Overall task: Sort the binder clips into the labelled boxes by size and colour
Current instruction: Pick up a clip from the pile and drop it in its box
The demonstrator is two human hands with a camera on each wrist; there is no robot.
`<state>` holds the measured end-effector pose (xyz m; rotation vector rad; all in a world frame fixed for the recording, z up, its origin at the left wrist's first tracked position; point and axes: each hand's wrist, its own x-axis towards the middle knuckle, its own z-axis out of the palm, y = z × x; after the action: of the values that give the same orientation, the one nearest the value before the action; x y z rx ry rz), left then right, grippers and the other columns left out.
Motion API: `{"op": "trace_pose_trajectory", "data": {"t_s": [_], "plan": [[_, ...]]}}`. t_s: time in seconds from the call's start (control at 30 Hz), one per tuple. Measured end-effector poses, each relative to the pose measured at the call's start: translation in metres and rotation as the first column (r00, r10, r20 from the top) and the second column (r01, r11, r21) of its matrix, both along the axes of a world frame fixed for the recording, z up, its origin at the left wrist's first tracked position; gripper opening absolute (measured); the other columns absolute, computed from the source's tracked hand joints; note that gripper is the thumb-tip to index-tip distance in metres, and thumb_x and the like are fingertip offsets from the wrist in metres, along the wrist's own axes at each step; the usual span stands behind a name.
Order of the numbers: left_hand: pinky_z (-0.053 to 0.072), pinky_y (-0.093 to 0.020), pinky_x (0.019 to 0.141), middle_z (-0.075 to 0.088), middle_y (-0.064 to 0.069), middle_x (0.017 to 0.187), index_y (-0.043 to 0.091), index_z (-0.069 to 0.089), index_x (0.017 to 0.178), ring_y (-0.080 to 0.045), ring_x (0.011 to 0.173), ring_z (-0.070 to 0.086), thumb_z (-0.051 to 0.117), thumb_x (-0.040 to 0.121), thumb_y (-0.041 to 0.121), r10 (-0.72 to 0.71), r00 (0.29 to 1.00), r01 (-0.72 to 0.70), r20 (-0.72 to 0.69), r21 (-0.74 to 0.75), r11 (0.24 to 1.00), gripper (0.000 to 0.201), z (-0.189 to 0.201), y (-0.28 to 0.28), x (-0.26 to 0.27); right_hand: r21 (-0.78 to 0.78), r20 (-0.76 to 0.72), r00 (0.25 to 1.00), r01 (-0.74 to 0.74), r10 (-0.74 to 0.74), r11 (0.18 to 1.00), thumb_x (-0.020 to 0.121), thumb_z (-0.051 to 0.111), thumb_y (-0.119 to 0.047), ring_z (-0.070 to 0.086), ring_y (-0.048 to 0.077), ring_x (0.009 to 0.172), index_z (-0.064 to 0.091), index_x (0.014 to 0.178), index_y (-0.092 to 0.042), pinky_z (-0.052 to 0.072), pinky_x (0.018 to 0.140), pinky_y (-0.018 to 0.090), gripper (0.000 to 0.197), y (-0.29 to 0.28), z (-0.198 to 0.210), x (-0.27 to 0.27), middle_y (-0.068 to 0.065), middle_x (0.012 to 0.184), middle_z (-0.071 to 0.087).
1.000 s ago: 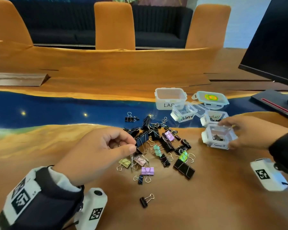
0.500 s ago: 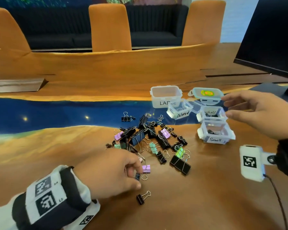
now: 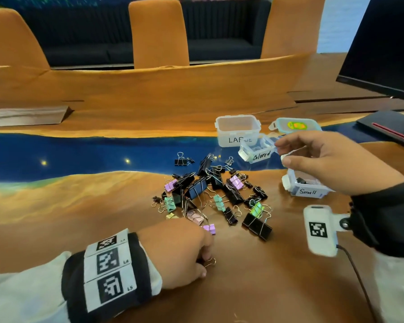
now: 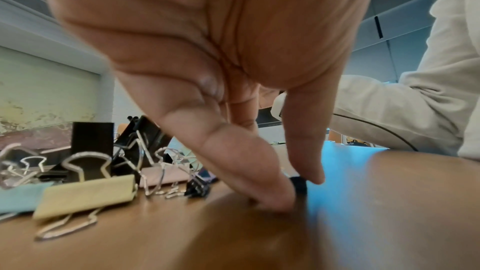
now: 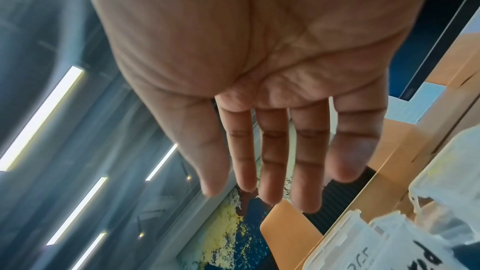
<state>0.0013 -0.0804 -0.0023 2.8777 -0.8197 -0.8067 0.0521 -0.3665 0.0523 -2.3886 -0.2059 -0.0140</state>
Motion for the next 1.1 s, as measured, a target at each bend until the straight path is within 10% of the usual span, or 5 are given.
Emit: {"op": "trace_pose_trajectory", "data": {"t_s": [0.17,0.37,0.5,0.9,1.1], "plan": [[0.033,-0.020,0.062,0.049,0.019,0.081,0.036,0.060,0.102,-0.005,0.081,0.048,0.066,0.090,0.041,0.005,1.000,-0.005,0.010,-0.015,1.000,0.014,-0.004,0.007,0.003,-0.292,0.066,0.994,0.102,-0.087,0.951,0.092,0.066,-0.014,0.060,0.003,0.089,0.069,0.095,-0.033,0.043,0.078,0.031,0.019,-0.033,0.031,0.053,-0.016,0.097,0.067],[0.035,-0.023,0.065,0.051,0.018,0.084,0.036,0.057,0.102,-0.008,0.083,0.049,0.067,0.088,0.046,0.001,1.000,0.000,0.026,-0.023,1.000,0.020,-0.005,0.008,0.004,-0.754,-0.259,0.953,-0.098,-0.158,0.649,0.090,0.048,0.004,0.059,0.022,0.100,0.071,0.085,-0.034,0.049,0.084,0.032,0.045,-0.061,0.000,0.114,-0.001,0.113,0.063],[0.041,-0.025,0.071,0.053,0.018,0.087,0.038,0.056,0.100,-0.008,0.085,0.052,0.067,0.087,0.049,0.004,1.000,-0.004,0.015,-0.030,1.000,0.020,-0.005,0.012,0.005,-0.771,-0.322,0.929,-0.146,-0.181,0.619,0.091,0.043,0.004,0.061,0.017,0.098,0.072,0.107,-0.031,0.048,0.081,0.026,0.048,-0.068,-0.013,0.119,-0.006,0.111,0.063],[0.039,-0.019,0.067,0.054,0.019,0.090,0.034,0.055,0.095,-0.004,0.082,0.051,0.069,0.086,0.043,0.013,0.999,-0.011,0.040,-0.058,0.998,0.018,-0.007,0.012,0.006,-0.664,-0.330,0.939,-0.161,-0.094,0.730,0.085,0.063,-0.008,0.070,0.006,0.066,0.069,0.097,-0.027,0.048,0.061,0.022,0.023,-0.056,-0.009,0.110,-0.010,0.071,0.073],[0.041,-0.016,0.065,0.058,0.018,0.081,0.035,0.053,0.088,-0.001,0.075,0.053,0.068,0.087,0.040,0.068,0.996,-0.059,0.062,-0.137,0.989,0.016,0.000,0.018,0.008,-0.824,-0.198,0.980,-0.149,-0.031,0.547,0.080,0.066,-0.013,0.063,0.020,0.100,0.066,0.086,-0.045,0.057,0.084,0.037,0.033,-0.054,-0.011,0.128,-0.008,0.122,0.062]]}}
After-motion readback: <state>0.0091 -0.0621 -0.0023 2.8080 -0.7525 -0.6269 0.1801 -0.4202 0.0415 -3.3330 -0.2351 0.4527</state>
